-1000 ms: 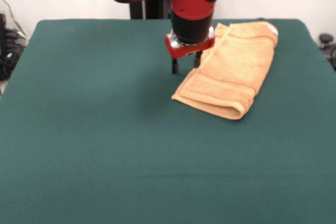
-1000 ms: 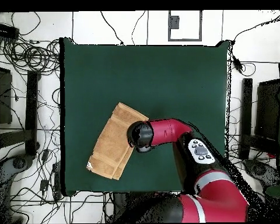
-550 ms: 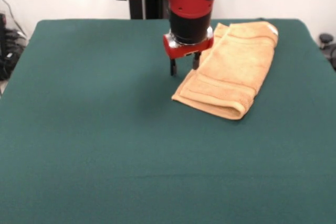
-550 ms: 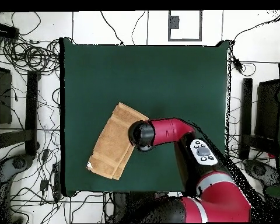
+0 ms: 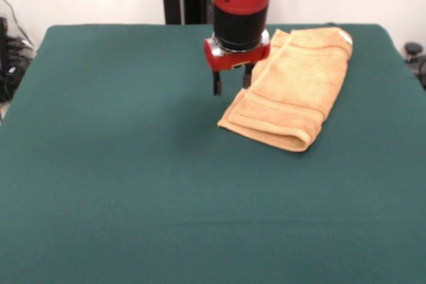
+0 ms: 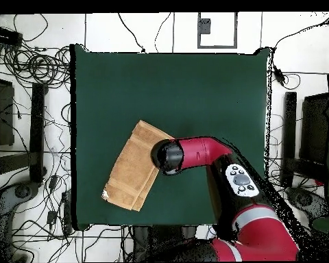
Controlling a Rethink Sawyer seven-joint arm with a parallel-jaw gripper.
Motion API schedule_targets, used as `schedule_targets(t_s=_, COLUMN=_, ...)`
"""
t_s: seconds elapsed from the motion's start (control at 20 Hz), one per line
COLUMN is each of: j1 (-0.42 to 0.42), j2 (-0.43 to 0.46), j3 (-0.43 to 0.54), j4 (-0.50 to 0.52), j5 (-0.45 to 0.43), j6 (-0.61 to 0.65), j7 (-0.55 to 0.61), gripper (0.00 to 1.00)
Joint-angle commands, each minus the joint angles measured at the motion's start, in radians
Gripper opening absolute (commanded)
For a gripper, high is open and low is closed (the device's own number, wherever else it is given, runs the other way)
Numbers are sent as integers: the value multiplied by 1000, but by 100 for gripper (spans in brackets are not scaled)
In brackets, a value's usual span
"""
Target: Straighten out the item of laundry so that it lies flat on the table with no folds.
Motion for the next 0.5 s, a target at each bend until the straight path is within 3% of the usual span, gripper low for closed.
schedule_targets(t_s=0.05, j1=31, j2=15, j3=83, j4=11, j5=56, j6=13, j7=71, gripper=100)
schedule_targets(t_s=0.5, j1=24, j2=47, j3=80, j4=0, j5=55, j6=12, j7=51, gripper=100)
